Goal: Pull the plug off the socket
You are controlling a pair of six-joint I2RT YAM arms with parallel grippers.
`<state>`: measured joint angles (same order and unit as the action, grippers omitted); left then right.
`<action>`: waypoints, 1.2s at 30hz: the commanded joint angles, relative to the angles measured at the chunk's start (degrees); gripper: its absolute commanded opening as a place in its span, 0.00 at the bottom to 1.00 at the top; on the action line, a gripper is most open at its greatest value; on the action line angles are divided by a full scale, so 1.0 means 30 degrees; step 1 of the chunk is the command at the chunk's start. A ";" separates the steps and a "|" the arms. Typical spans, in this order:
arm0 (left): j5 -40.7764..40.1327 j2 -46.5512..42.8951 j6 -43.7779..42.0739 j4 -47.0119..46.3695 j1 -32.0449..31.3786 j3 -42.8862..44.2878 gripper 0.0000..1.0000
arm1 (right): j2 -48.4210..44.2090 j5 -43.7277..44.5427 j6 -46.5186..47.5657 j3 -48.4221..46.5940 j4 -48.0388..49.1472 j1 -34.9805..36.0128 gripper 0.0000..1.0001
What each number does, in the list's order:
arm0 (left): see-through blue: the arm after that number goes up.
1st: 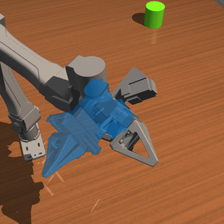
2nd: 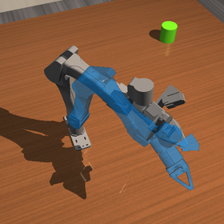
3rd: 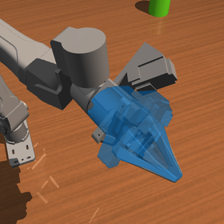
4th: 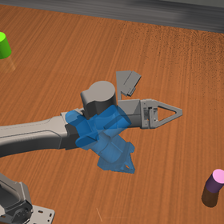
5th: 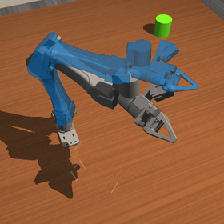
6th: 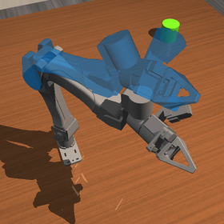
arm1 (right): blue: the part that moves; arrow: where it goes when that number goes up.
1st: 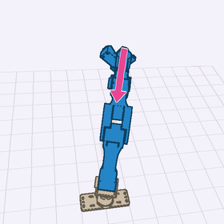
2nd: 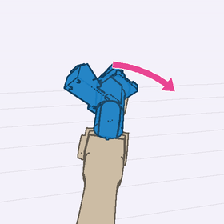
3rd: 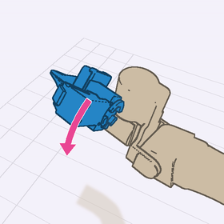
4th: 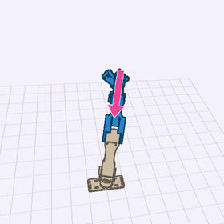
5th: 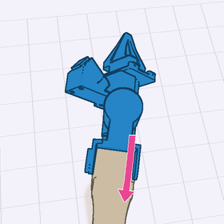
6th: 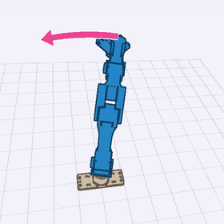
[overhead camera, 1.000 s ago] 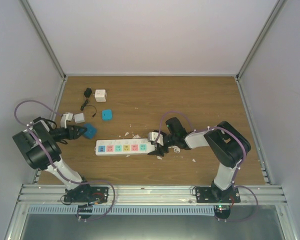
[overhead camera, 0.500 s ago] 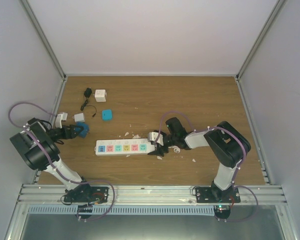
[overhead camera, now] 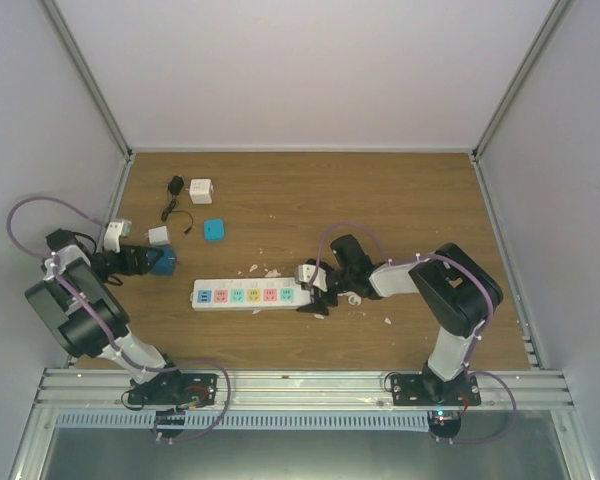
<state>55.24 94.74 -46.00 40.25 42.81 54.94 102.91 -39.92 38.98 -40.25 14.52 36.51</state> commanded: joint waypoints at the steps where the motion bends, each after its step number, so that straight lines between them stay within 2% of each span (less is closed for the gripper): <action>1: -0.0390 -0.1923 -0.0608 -0.0206 0.0148 0.0106 0.99 | -0.0467 0.1208 0.0369 -0.0821 -0.1139 0.0724 0.99; 7: -0.0585 -0.4356 -0.0561 -0.0180 0.0126 0.0426 0.99 | 0.0005 0.3648 0.0863 -0.2455 -0.3055 0.2452 1.00; 19: 0.0147 -0.6384 -0.0695 0.0522 0.0104 0.0275 0.99 | 0.2958 0.6904 0.0688 -0.8410 -0.8956 0.5450 0.97; 22: 0.0160 -0.6945 -0.0590 0.0260 0.0098 0.0053 0.99 | 0.3478 0.7100 0.0441 -0.9291 -1.0221 0.5552 0.90; 24: 0.0231 -0.7236 -0.0525 0.0182 0.0116 -0.0026 0.99 | 0.3602 0.7196 0.0060 -0.9636 -1.0824 0.5554 0.82; 26: 0.0418 -0.7372 -0.0501 0.0230 0.0088 -0.0016 0.99 | 0.3550 0.7337 -0.0307 -0.9683 -1.1146 0.5511 0.69; 28: 0.0544 -0.7505 -0.0497 0.0264 0.0087 0.0040 0.99 | 0.3442 0.7485 -0.0595 -0.9579 -1.1395 0.5403 0.63; 36: 0.0756 -0.8232 -0.0593 0.0132 0.0050 0.0127 0.99 | 0.2064 0.8135 -0.1023 -0.7401 -1.1721 0.3478 0.61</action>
<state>55.59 72.40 -47.13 41.58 42.81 55.35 110.87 -19.05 38.50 -67.24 -13.45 51.51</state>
